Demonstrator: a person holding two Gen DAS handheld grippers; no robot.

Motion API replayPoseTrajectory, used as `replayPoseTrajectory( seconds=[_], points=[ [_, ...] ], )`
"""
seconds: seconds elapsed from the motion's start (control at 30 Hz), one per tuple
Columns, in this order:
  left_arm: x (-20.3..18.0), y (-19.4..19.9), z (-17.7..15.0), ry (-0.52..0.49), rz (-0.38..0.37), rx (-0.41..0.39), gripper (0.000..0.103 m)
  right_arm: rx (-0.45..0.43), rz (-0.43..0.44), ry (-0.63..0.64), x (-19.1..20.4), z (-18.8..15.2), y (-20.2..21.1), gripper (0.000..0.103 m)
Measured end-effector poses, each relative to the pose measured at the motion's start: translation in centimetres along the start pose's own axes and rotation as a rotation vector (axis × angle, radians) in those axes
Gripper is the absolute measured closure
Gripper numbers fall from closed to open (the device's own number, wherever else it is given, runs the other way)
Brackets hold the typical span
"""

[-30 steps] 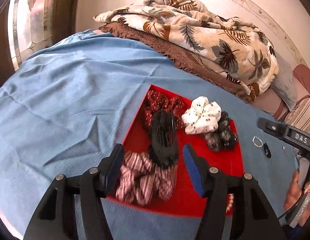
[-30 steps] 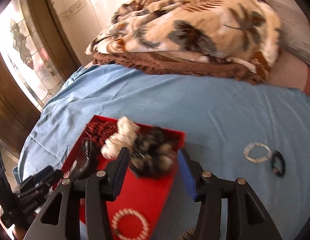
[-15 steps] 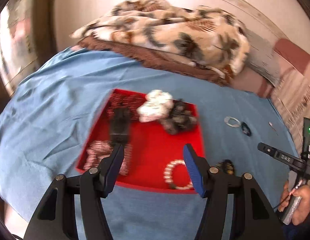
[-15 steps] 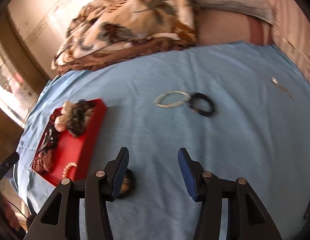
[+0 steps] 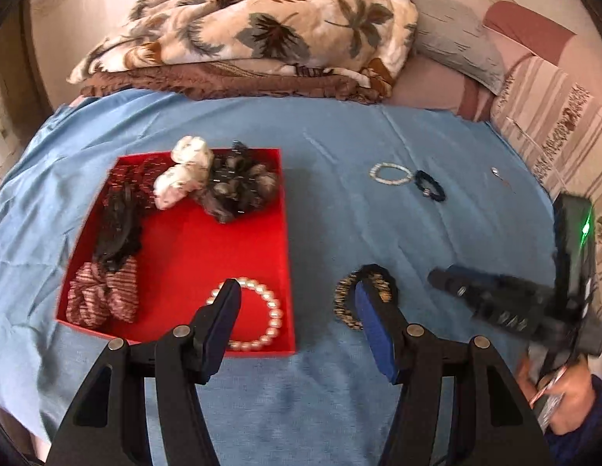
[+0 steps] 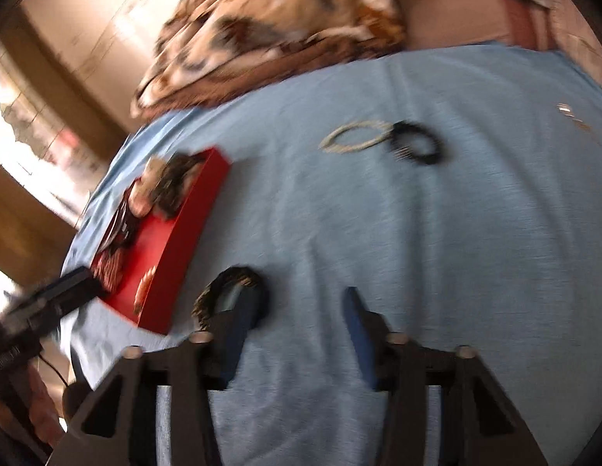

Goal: Organize jewelry
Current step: 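Grasp the black hair tie with the right gripper, then carry black hair tie toward tray with right gripper while left approaches leopard hair tie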

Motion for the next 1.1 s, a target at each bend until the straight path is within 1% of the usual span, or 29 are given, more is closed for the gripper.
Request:
replayPoseTrajectory(
  seconds=[0.03,0.1,0.2,0.3,0.37,0.43,0.47,0.5,0.53,0.6,0.7,0.77,0.83,0.93,1.03,1.07,1.1],
  points=[
    [0.3,0.1,0.0,0.002,0.009,-0.001,0.043,0.013,0.001,0.020,0.6,-0.2,-0.7,0.070],
    [1.1,0.3,-0.2,0.012,0.023,0.001,0.043,0.021,-0.005,0.060,1.5,-0.3,-1.9,0.072],
    [1.9,0.4,-0.5,0.021,0.029,0.008,0.043,0.022,-0.052,0.117,2.5,-0.1,-3.4,0.076],
    [2.1,0.1,-0.8,0.029,0.022,0.015,0.043,0.049,-0.098,0.165,3.0,-0.1,-5.0,0.080],
    [2.0,-0.1,-1.0,0.034,0.015,0.021,0.043,0.041,-0.118,0.187,3.1,0.1,-5.4,0.080],
    [1.9,-0.3,-1.2,0.034,0.006,0.025,0.043,0.041,-0.141,0.203,3.3,0.3,-5.7,0.082],
    [1.7,-0.3,-1.3,0.030,0.002,0.028,0.043,0.045,-0.163,0.219,3.4,0.4,-5.8,0.089],
    [1.5,-0.4,-1.3,0.025,0.000,0.030,0.043,0.053,-0.197,0.240,3.4,0.4,-5.9,0.093],
    [1.3,-0.4,-1.4,0.020,-0.001,0.032,0.043,0.050,-0.222,0.249,3.3,0.5,-5.6,0.093],
    [0.8,-0.5,-1.5,0.010,-0.010,0.036,0.043,0.038,-0.307,0.248,2.2,0.8,-4.9,0.093],
    [-0.4,-0.9,-1.8,-0.016,-0.033,0.048,0.043,0.038,-0.366,0.178,-1.3,0.9,-3.0,0.093],
    [-1.3,-1.3,-1.9,-0.046,-0.038,0.057,0.043,0.033,-0.399,0.136,-4.2,0.3,-1.1,0.093],
    [-2.5,-2.1,-1.9,-0.081,-0.041,0.068,0.043,0.020,-0.407,0.103,-6.4,-0.3,0.5,0.092],
    [-3.9,-4.0,-1.8,-0.116,-0.051,0.099,0.043,-0.013,-0.367,0.049,-8.6,-1.1,2.0,0.092],
    [-4.9,-6.4,-1.3,-0.134,-0.058,0.143,0.043,-0.044,-0.319,-0.001,-9.2,-1.0,2.4,0.091],
    [-5.0,-6.9,-1.1,-0.141,-0.053,0.146,0.044,-0.052,-0.309,-0.002,-9.1,-0.9,2.4,0.090],
    [-5.2,-7.5,-1.0,-0.153,-0.044,0.153,0.045,-0.055,-0.299,-0.001,-8.9,-1.0,2.3,0.086]
  ],
)
Point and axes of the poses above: each gripper's, at about its wrist camera, not at the fingertips, and y roughly against the way its jaws point, x to its left, z to its top, the point moved 4 cm from there along -y, roughly the way its jaws point, and after that the axes turned 2 degrees about z, right-handed, at the moved point
